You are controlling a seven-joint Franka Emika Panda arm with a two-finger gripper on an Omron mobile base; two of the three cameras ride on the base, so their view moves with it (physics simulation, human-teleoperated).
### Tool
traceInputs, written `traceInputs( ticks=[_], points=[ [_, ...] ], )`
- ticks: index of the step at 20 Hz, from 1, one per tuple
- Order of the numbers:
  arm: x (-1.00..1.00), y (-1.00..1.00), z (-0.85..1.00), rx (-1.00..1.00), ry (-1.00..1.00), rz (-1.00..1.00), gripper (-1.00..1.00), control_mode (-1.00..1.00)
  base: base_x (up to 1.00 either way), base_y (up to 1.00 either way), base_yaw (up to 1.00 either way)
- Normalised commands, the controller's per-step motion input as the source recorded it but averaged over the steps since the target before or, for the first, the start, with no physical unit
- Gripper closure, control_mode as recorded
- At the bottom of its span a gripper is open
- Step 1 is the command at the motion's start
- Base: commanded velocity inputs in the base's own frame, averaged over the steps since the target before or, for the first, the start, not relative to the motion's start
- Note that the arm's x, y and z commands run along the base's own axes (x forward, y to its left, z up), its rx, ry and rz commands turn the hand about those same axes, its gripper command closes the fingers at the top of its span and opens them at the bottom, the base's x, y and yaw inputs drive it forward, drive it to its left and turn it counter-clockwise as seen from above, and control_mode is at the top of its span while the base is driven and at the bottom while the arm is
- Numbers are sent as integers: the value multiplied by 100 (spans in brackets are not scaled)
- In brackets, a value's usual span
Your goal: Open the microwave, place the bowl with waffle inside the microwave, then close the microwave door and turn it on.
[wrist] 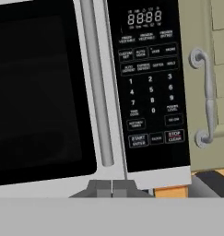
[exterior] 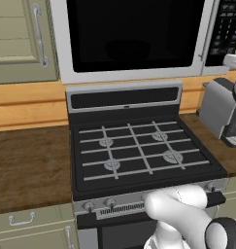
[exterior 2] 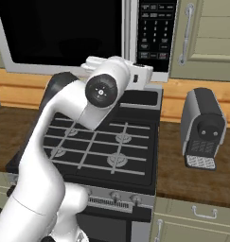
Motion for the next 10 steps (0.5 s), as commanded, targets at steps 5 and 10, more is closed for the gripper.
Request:
traceInputs(
  ticks=[5, 10],
  points=[
    [9, -37, 0, 0, 0, 5, 100, -100, 0, 0, 0],
    [21, -19, 0, 0, 3, 0, 100, -100, 0, 0, 0]
  ],
)
